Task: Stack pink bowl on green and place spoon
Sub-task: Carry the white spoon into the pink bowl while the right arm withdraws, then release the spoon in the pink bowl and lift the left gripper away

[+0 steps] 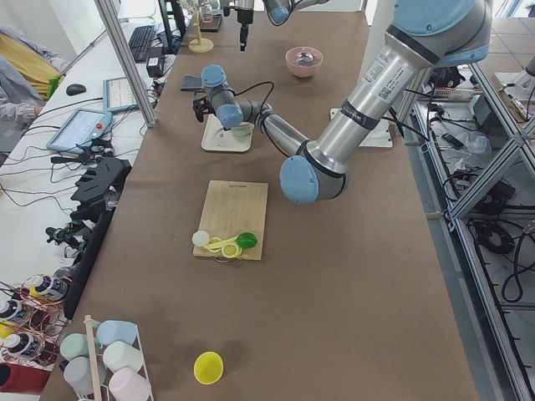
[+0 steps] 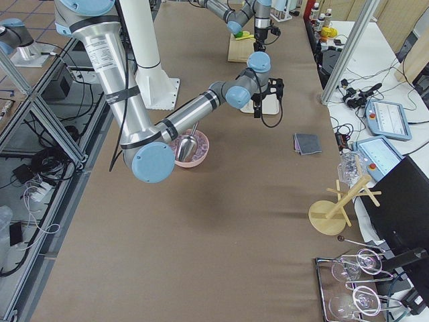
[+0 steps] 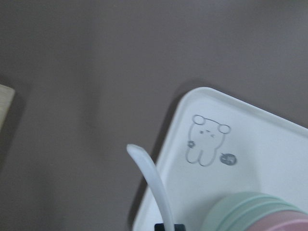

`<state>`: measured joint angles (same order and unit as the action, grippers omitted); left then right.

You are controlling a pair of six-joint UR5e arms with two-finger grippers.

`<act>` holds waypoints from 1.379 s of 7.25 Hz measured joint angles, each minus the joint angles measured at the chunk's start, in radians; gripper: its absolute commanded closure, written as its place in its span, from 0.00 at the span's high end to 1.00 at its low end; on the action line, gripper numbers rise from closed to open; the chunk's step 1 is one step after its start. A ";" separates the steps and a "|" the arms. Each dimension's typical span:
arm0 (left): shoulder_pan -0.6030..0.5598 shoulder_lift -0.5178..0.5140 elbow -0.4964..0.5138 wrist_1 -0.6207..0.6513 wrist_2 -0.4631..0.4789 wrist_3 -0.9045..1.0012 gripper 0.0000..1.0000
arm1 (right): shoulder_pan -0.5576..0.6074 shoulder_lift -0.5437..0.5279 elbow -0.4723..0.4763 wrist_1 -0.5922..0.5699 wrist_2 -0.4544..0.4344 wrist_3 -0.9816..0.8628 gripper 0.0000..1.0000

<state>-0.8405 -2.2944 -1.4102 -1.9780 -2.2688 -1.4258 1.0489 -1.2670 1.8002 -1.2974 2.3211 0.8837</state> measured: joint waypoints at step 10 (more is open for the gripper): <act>0.069 -0.030 0.015 -0.062 0.196 0.012 0.98 | 0.078 -0.146 0.007 0.001 0.019 -0.253 1.00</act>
<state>-0.7713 -2.3244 -1.3950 -2.0398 -2.0730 -1.4134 1.1268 -1.4135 1.8068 -1.2960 2.3399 0.6307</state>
